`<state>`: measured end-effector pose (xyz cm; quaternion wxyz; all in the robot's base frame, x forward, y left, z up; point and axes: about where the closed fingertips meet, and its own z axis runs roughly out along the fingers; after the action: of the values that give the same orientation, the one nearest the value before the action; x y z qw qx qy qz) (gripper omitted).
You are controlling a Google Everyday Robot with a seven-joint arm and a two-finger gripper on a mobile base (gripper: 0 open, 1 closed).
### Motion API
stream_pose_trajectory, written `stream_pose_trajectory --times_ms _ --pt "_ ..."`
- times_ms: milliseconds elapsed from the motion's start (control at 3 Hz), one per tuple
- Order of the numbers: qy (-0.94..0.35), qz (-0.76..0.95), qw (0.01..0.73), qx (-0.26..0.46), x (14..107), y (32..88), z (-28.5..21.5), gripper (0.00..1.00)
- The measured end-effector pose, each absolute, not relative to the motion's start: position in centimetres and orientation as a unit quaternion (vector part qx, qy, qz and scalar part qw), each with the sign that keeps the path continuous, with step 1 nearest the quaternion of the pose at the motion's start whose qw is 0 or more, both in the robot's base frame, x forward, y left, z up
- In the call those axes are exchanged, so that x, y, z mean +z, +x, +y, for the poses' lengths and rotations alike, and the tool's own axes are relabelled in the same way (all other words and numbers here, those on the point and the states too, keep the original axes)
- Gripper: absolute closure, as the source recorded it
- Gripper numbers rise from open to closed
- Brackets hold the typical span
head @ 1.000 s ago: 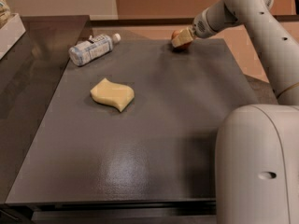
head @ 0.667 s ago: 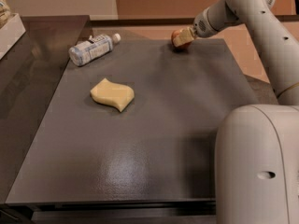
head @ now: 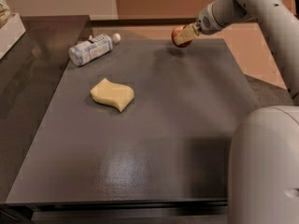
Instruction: Move apple near sponge
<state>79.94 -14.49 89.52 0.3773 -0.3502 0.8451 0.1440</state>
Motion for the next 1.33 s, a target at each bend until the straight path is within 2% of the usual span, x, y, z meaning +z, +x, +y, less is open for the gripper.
stream_pose_trajectory --times_ms 1333 --pt "-0.521 0.749 0.349 0.216 90.2 67.2 -2.7 1.00"
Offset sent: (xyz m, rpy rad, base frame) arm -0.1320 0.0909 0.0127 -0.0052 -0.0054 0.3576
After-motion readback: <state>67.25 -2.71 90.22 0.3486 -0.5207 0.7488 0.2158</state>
